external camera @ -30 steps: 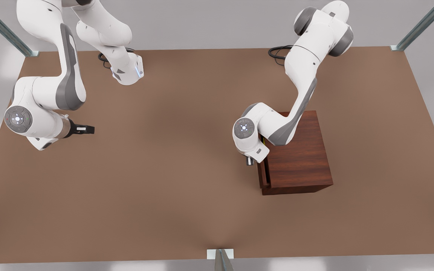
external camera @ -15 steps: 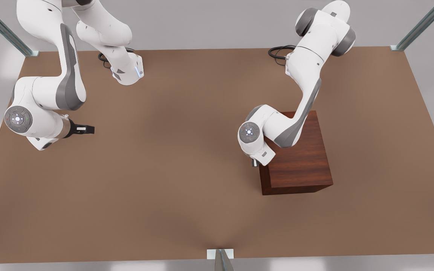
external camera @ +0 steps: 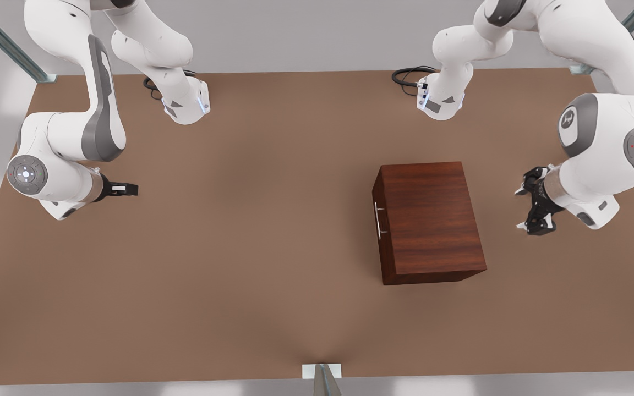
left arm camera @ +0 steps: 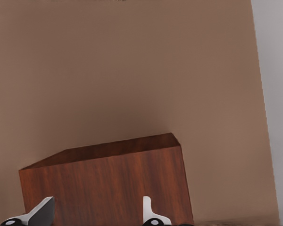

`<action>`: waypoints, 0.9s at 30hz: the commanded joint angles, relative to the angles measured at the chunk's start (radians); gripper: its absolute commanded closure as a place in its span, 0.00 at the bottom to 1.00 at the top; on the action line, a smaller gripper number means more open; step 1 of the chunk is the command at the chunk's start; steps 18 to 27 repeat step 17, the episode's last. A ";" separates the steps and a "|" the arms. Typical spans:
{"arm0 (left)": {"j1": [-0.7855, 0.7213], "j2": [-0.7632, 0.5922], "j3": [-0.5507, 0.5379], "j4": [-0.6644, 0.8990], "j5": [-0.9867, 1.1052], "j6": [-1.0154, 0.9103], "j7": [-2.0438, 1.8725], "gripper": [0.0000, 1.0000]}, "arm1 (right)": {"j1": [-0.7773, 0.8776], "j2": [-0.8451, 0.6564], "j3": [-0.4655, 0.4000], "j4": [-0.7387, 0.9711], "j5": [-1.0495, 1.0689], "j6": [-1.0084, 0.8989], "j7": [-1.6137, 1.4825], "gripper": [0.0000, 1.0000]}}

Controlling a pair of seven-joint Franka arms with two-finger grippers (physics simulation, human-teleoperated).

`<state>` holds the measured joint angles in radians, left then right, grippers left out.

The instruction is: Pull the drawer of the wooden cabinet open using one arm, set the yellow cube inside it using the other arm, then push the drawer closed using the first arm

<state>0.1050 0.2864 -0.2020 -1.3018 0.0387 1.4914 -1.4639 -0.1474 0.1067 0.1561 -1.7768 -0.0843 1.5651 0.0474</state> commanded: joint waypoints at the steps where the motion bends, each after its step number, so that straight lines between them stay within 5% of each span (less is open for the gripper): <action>1: 0.004 -0.038 0.004 -0.068 -0.029 -0.005 1.640 0.00 | 0.000 -0.001 0.000 0.000 0.000 0.000 -0.001 0.00; 2: -0.005 -0.145 -0.001 -0.249 -0.029 0.142 1.639 0.00 | 0.000 -0.001 0.000 0.000 0.000 0.000 -0.001 0.00; 3: -0.027 -0.159 -0.002 -0.260 -0.029 0.165 1.617 0.00 | 0.000 -0.001 0.000 0.000 0.001 0.000 -0.001 0.00; 5: -0.076 -0.067 0.012 -0.119 -0.017 0.075 1.590 0.00 | 0.000 -0.001 0.002 0.000 0.001 0.000 -0.001 0.00; 27: -0.076 -0.066 0.007 -0.119 -0.025 0.073 1.544 0.00 | 0.000 -0.001 0.000 0.000 0.000 0.000 -0.001 0.00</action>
